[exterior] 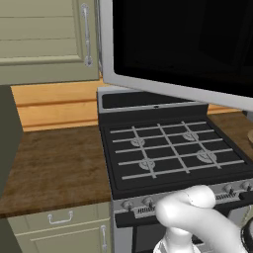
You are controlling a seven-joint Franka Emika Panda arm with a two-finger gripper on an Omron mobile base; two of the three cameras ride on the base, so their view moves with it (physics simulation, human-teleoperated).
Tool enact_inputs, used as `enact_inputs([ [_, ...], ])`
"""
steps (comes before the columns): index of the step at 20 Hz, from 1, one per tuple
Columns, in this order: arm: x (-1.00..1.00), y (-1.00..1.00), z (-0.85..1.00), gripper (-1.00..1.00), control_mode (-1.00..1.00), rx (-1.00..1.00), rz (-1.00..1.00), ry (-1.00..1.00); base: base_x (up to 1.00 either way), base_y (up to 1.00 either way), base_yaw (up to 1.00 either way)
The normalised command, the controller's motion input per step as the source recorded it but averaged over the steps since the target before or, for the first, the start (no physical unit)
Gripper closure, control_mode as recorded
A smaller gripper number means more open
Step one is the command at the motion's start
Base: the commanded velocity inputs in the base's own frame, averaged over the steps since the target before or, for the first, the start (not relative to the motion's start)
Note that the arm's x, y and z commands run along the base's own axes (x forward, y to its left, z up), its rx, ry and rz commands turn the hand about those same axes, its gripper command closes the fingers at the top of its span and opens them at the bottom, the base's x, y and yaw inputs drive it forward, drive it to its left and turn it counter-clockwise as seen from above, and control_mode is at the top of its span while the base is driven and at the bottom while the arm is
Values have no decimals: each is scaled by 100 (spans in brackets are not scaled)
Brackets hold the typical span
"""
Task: Open the microwave, place the bowl with waffle inside the microwave, then close the microwave door and turn it on.
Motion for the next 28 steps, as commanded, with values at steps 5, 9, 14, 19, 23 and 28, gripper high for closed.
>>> enact_inputs([
  [5,44,-9,-12,-100,-100,1,13,0,0,0,0],
  [9,-9,10,0,-100,-100,0,15,0,0,0,0],
  [14,-49,45,1,-100,-100,-5,13,0,0,0,0],
  [19,-25,72,0,-100,-100,-8,8,0,0,0,0],
  [23,-15,63,0,-100,-100,-6,9,0,0,0,0],
  [28,-68,34,1,-100,-100,-2,24,0,0,0,0],
])
